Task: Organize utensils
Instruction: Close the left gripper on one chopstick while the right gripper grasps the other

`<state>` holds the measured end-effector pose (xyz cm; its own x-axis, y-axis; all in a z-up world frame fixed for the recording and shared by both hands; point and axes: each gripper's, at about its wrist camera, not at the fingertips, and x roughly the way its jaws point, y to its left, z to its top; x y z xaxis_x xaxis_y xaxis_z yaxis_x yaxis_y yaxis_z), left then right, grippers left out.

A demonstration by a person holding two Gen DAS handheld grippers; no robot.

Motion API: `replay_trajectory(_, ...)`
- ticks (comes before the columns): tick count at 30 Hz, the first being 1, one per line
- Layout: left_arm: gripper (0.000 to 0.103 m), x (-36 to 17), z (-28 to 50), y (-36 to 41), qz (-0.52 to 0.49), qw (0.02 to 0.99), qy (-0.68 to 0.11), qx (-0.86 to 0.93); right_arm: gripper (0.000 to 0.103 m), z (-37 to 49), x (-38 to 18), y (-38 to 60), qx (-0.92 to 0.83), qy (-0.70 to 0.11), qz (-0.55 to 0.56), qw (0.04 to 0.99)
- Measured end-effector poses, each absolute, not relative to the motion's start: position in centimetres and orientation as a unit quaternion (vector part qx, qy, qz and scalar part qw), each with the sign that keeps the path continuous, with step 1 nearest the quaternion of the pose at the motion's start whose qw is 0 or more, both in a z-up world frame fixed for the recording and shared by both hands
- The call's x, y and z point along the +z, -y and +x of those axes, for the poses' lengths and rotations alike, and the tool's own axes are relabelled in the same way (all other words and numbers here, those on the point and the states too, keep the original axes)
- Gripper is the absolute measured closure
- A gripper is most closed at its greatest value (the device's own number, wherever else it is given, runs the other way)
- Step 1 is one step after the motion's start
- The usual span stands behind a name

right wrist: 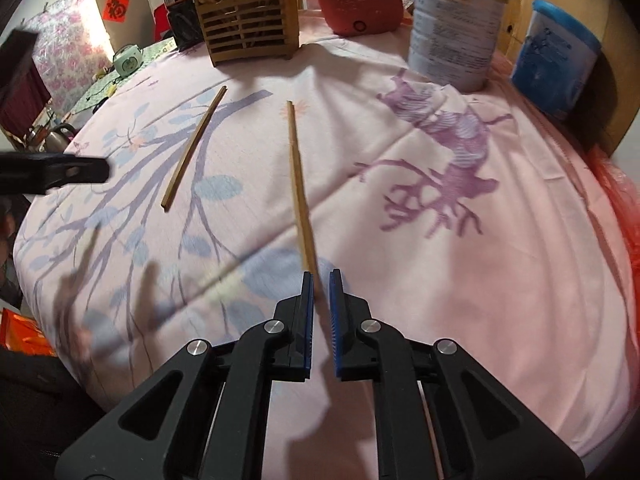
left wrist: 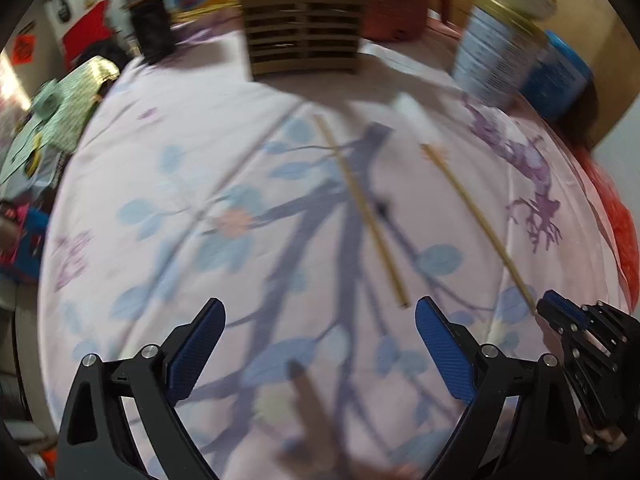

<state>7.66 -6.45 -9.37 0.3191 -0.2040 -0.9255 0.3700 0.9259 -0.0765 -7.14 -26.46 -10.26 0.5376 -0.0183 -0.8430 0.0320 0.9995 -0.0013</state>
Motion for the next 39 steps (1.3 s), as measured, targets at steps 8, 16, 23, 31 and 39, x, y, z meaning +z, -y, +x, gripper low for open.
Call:
replay_trajectory(8, 0.05, -12.1, 8.2, 10.5, 0.084, 0.785, -0.572, -0.22, 0.092, -9.5, -9.3, 28.6, -0.052, -0.473, -0.003, 0.879)
replay_trajectory(16, 0.096, -13.0, 8.3, 8.5, 0.084, 0.8, -0.566, -0.18, 0.092, -9.0, -9.0, 28.9, -0.043, -0.465, 0.006, 0.884)
replay_trajectory(23, 0.097, -12.7, 7.4, 0.9, 0.05, 0.806, -0.58, -0.108, 0.092, -5.5, -9.3, 25.7, 0.027, -0.461, 0.002, 0.887)
replay_trajectory(31, 0.096, -12.4, 6.8, -5.4, -0.02, 0.804, -0.591, -0.062, 0.092, -3.7, -8.6, 21.8, 0.079, -0.448, -0.028, 0.89)
replay_trajectory(39, 0.077, -12.3, 6.9, -2.9, 0.026, 0.819, -0.567, -0.086, 0.09, -5.3, -8.2, 24.7, 0.024, -0.451, -0.008, 0.892)
